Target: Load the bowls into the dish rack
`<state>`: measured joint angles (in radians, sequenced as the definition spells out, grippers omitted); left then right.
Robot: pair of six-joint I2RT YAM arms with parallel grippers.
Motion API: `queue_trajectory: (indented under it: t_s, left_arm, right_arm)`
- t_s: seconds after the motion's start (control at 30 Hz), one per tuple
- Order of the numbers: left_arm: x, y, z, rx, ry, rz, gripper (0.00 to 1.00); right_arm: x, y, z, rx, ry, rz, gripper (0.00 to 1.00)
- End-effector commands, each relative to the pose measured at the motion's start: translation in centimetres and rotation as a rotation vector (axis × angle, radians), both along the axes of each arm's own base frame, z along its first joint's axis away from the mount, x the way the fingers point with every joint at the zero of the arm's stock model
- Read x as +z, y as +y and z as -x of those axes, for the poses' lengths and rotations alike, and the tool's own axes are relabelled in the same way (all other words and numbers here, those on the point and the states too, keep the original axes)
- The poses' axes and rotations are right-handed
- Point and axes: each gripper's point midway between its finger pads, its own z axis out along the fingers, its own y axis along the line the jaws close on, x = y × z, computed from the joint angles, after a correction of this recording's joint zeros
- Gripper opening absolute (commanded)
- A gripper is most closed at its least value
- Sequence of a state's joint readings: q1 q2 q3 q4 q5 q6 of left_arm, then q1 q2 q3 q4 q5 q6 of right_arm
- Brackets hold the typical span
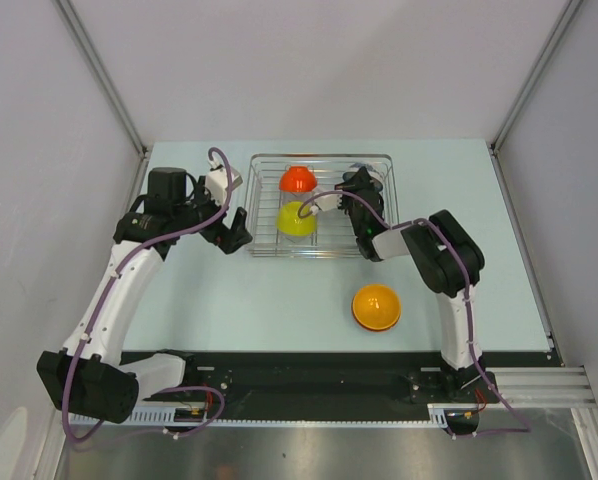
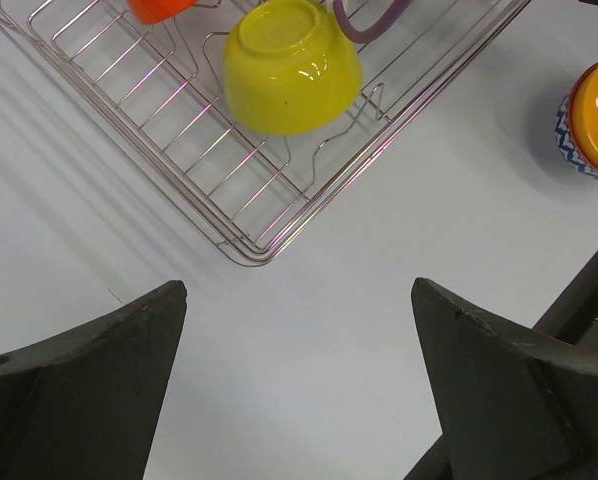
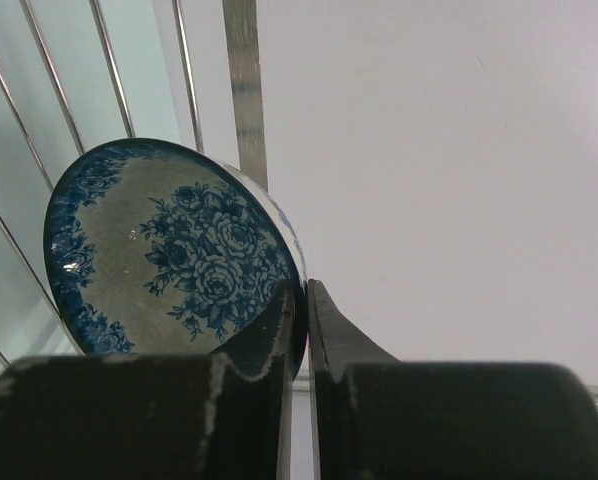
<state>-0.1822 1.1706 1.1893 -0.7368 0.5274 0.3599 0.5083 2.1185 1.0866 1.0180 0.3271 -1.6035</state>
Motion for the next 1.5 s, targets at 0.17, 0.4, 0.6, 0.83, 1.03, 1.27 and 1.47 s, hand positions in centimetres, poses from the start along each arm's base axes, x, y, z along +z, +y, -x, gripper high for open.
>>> queue_trajectory:
  t_s: [0.17,0.4,0.6,0.83,1.03,1.27,1.47]
  left_arm:
    - [1.4,0.0,-0.5,-0.017,-0.058,0.010,1.00]
    - [1.6,0.2,-0.6,-0.015,-0.064,0.008,1.00]
    - [1.6,0.1,-0.6,-0.019,-0.063,0.010,1.00]
    - [1.9,0.2,-0.7,-0.018,-0.070,0.009,1.00]
    - [1.8,0.3,-0.7,-0.015,-0.065,0.010,1.00]
    - [2.2,0.2,-0.8,-0.014,-0.070,0.017,1.00]
    - [2.3,0.2,-0.7,-0.013,-0.074,0.016,1.00]
  right_arm:
    - [2.5,1.6,1.1,0.067,-0.003,-0.013,0.16]
    - [2.4,2.1,1.6,0.087,0.050,-0.018,0.20]
    - [2.0,2.1,1.8,0.084,0.080,-0.018,0.20]
    - [1.6,2.0,2.5,0.082,0.154,-0.024,0.20]
    - [0.7,1.9,3.4,0.067,0.282,-0.019,0.22]
    - [-0.5,1.2,3.8,0.033,0.385,-0.011,0.23]
    - [-1.1,1.0,4.2,0.015,0.471,-0.032,0.25]
